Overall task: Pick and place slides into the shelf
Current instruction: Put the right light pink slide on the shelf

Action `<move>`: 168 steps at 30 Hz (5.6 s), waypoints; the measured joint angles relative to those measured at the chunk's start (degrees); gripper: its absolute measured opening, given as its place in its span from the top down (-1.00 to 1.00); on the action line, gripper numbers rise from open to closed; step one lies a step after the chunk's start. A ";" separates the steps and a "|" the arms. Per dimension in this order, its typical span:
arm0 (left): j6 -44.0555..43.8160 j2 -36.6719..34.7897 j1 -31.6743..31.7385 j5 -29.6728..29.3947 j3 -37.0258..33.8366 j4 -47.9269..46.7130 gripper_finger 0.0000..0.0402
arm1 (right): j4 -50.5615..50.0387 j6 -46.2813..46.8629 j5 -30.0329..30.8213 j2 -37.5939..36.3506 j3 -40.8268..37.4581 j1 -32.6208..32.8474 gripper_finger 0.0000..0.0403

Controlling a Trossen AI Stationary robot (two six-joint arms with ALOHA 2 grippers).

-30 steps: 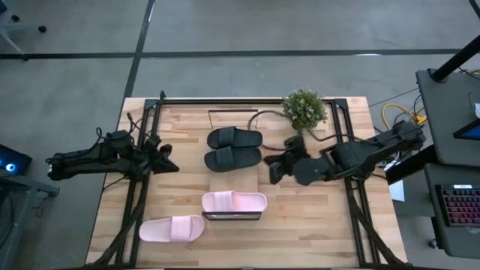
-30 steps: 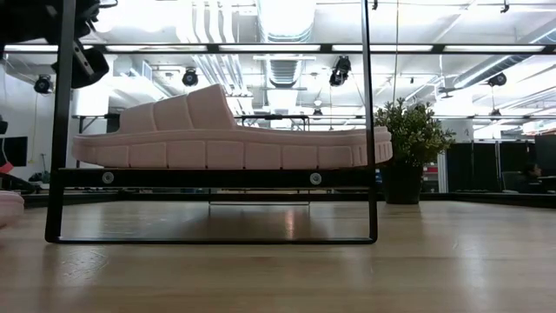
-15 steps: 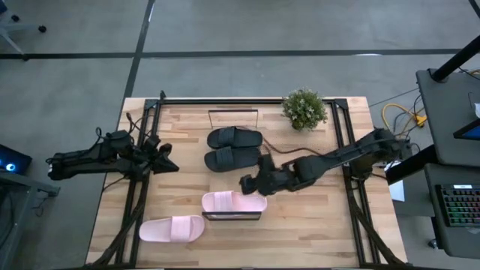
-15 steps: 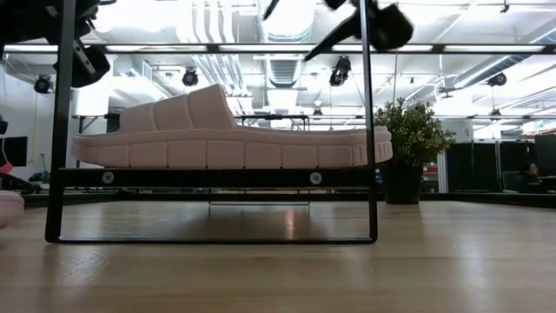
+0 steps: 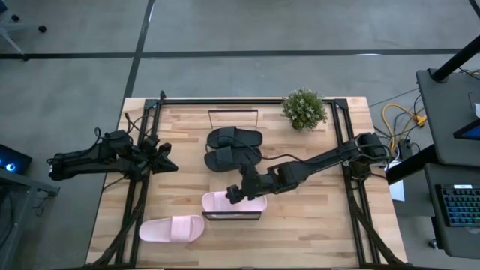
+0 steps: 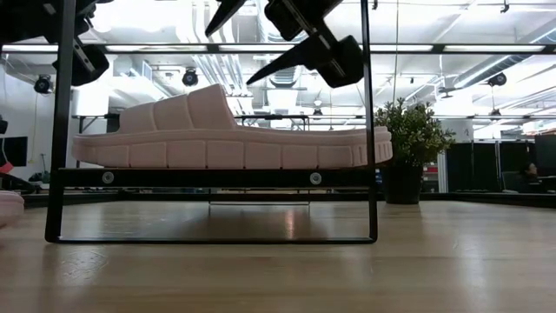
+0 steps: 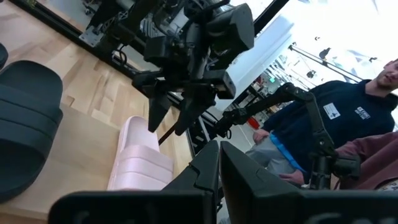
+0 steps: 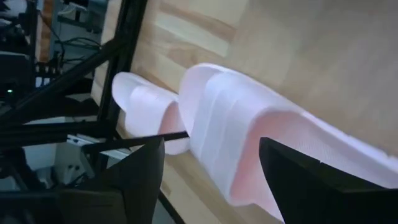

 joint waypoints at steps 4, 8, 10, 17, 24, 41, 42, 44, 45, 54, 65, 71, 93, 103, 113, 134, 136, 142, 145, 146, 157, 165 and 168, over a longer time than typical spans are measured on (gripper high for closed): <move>0.02 -0.02 0.00 -0.01 -0.01 0.02 1.00 | -0.14 -1.96 -1.47 0.00 0.02 -1.26 -0.22; 0.02 -0.11 0.00 0.00 -0.02 0.04 1.00 | 0.01 -2.77 -4.35 0.00 -0.74 -2.39 -0.20; 0.02 -0.15 -0.02 0.00 0.00 0.04 1.00 | -0.21 -2.91 -5.60 0.07 -1.30 -2.63 -0.20; 0.02 -0.22 -0.02 0.00 -0.02 0.07 1.00 | 2.49 -1.61 -8.73 0.11 -3.90 -2.76 -0.19; 0.04 -0.26 0.00 -0.01 -0.01 0.06 1.00 | 9.80 -1.68 -10.44 0.09 -6.33 -4.05 -0.17; 0.20 -0.24 0.00 0.00 0.00 0.04 1.00 | 17.66 -1.27 -14.12 3.28 -7.69 -4.00 -0.16; 0.20 -0.26 0.00 -0.02 -0.02 0.03 1.00 | 18.96 -0.42 -14.94 4.15 -7.62 -4.00 -0.16; 0.20 -0.35 0.00 0.00 -0.02 0.04 1.00 | 20.83 0.42 -16.17 5.63 -7.41 -4.00 -0.15; 0.16 -0.37 -0.01 -0.01 -0.01 0.04 1.00 | 21.28 0.77 -16.28 6.30 -7.11 -4.00 -0.15; 0.02 -0.59 0.00 0.00 0.00 0.02 1.00 | 21.20 0.72 -16.09 6.83 -5.92 -4.02 -0.10; 0.02 -0.63 -0.01 0.00 -0.02 0.04 1.00 | 17.77 1.32 -15.97 6.62 -5.95 -4.00 0.40; 0.10 -0.78 0.00 0.00 0.00 0.04 1.00 | 17.55 0.66 -15.95 6.62 -5.97 -4.00 0.79; 0.17 -0.90 -0.02 0.37 -0.02 0.07 1.00 | 16.48 0.36 -11.55 3.82 -5.71 -4.05 0.95; 0.18 -0.90 -0.01 0.44 -0.01 0.10 1.00 | 13.70 -1.24 -7.96 -0.49 -5.64 -4.15 0.96; 0.01 -0.91 0.00 0.48 -0.01 0.69 1.00 | 13.77 -3.24 -2.27 -7.09 -5.64 -4.35 0.96; -1.50 -0.85 -0.01 0.48 -0.02 5.49 1.00 | -15.45 -23.40 -17.91 -10.88 14.34 -6.30 0.96; -3.55 -0.78 -0.01 0.48 -0.02 6.34 1.00 | -18.45 -25.76 -20.34 -10.88 16.66 -6.76 0.96; -6.48 0.45 -0.02 -0.16 -0.02 11.72 1.00 | -26.96 -35.14 -26.95 -9.42 24.78 -8.48 0.96; -6.87 1.78 -0.02 -2.84 -0.02 13.36 1.00 | -32.23 -41.10 -28.34 -7.29 29.94 -8.97 0.96; -8.06 2.29 0.00 -3.90 -0.02 13.32 1.00 | -34.18 -43.27 -28.62 -6.56 31.89 -9.06 0.96; -15.47 13.69 0.00 -2.54 -0.22 26.27 0.99 | -55.03 -60.47 -35.23 0.90 46.98 -11.93 0.96; -18.49 28.25 -0.02 -1.94 -0.22 43.88 0.45 | -58.45 -68.47 -42.90 4.12 50.16 -12.29 0.96; -22.41 34.68 0.00 -2.14 -0.22 49.39 0.19 | -58.45 -70.91 -45.16 5.45 50.96 -12.20 0.96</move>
